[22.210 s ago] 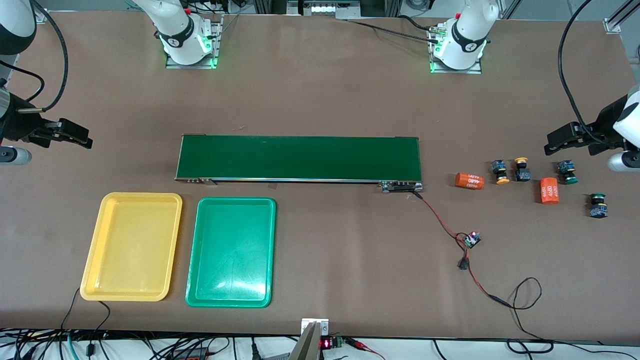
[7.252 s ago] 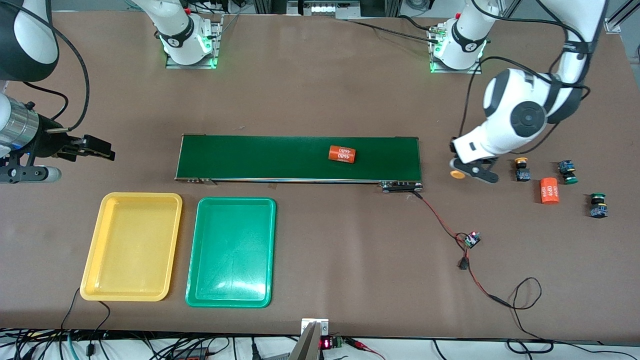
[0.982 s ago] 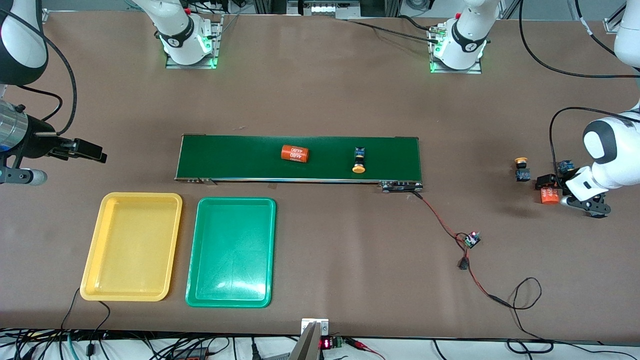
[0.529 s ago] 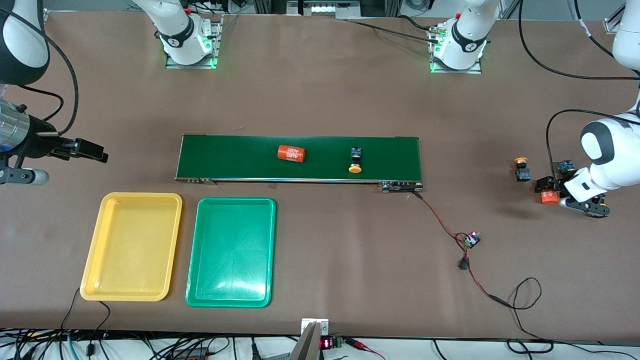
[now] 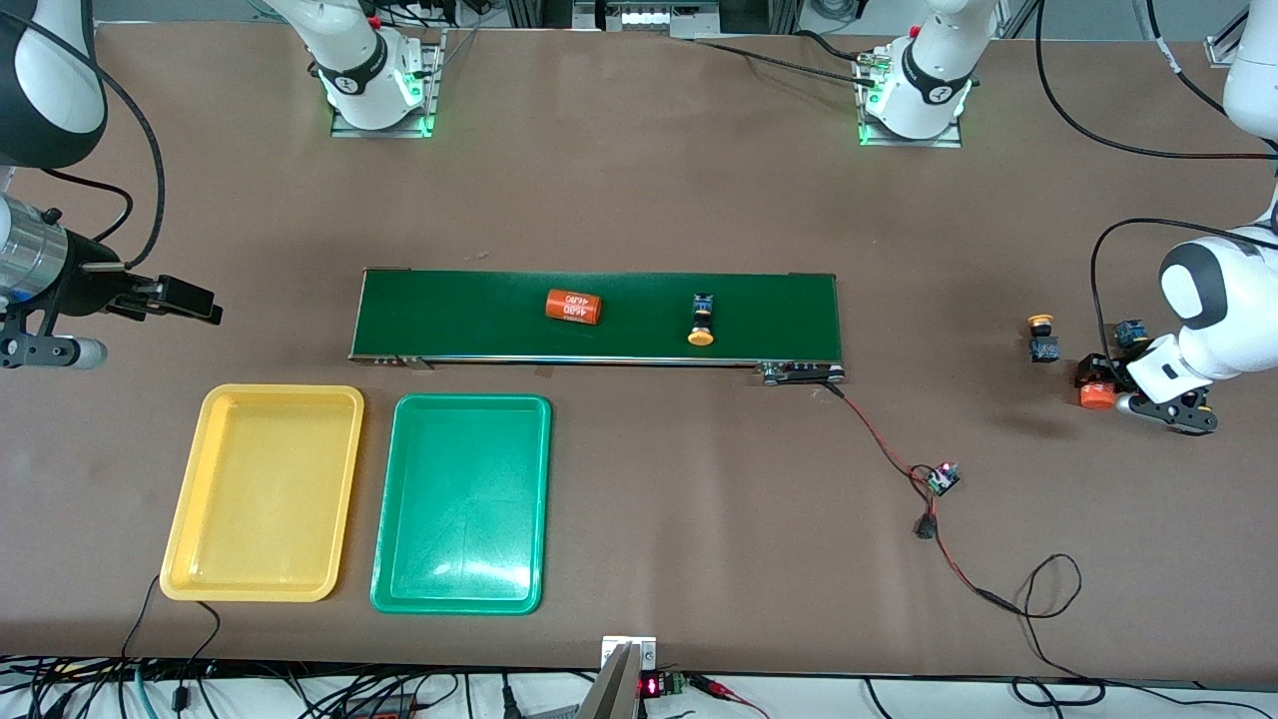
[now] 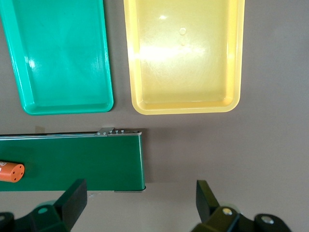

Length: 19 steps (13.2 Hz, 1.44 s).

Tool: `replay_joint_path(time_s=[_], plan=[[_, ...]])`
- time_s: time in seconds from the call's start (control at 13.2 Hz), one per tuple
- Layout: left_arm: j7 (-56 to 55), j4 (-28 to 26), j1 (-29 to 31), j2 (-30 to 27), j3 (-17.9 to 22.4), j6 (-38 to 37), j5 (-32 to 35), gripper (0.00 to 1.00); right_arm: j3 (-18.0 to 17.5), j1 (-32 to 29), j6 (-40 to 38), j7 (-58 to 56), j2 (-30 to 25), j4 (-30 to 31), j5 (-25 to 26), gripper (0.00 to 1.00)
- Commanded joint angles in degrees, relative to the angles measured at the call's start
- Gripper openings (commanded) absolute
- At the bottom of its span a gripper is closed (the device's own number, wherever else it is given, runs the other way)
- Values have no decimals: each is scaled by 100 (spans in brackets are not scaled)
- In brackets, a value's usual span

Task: Sort buttons by color to trays
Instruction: 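Return the left gripper and grasp the second orange cylinder, then place the cylinder on the conveyor while the right gripper reaches the conveyor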

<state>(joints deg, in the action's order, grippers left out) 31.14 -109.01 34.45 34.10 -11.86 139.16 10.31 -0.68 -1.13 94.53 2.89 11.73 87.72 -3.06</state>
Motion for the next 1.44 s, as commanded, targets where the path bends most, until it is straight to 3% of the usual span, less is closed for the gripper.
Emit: replay_joint_path(time_s=[0.0, 0.38, 0.76, 0.91, 1.13, 1.36], plan=[[479, 46, -52, -367, -70, -336, 129, 0, -2, -19, -40, -7, -4, -45, -63, 100], [920, 99, -499, -939, -281, -906, 24, 0, -11, -1, -40, -7, -13, -45, -72, 100], [911, 55, -1491, -1098, -404, -1285, -442, 0, -20, 16, -223, -69, -179, -19, -63, 100], [1350, 46, -1616, -1107, -754, -1295, -486, 0, -20, -1, -522, -147, -381, 8, -81, 100], [1369, 37, -1861, -1116, -1072, -1610, -486, 0, -11, -10, -113, -298, -1266, 1023, -81, 100], [1351, 11, -2624, -1072, -1081, -1629, -486, 0, -20, 7, 783, -280, -2207, 2403, -90, 100]])
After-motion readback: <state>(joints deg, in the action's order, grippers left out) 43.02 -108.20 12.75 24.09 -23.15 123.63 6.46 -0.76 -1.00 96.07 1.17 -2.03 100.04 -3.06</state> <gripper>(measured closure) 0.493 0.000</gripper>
